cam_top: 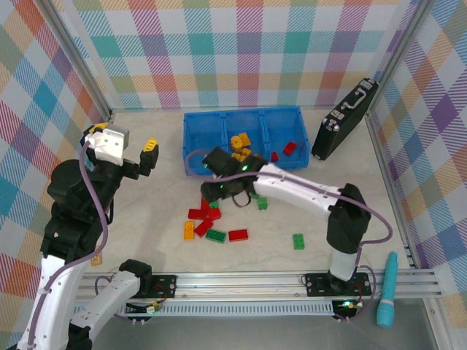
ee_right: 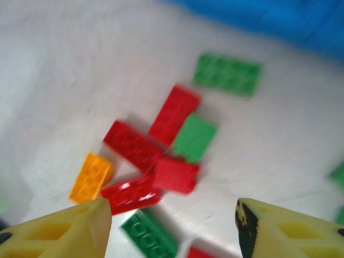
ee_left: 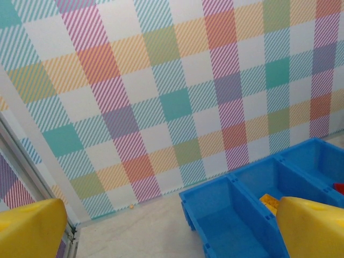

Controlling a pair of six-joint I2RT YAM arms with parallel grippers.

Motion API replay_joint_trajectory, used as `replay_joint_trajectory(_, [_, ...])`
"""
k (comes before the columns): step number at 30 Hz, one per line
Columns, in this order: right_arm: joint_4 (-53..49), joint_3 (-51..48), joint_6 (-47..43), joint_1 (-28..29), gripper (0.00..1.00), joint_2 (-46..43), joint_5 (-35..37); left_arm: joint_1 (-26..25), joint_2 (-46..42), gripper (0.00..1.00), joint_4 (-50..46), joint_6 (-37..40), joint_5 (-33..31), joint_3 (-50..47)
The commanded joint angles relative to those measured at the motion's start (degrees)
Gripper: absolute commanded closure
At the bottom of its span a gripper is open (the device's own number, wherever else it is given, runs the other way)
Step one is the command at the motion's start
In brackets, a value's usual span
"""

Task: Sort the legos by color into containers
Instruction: Place the lego in the container, then pick up the lego from the bottom-left of the table.

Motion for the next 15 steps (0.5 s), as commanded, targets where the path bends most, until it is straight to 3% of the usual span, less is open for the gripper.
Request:
replay_joint_trajectory(1, [2.39, 1.92, 9.66, 3.74, 0.38, 4.78, -1.07, -0.3, -1.21, 0.0, 1.39, -0.69, 1.58, 0.83])
replay_joint_trajectory(7, [-2.97, 12.99, 13.75, 9.72, 0.41, 15.86, -2.41, -0.3, -2.76, 0.0, 0.59, -1.68, 3.08, 1.73])
replay_joint_trajectory(15, [-2.58, 13.08, 16.03, 11.59, 0.41, 21.16, -0.48, -1.62, -3.07, 0.0, -0.09, -1.26, 2.77, 2.61])
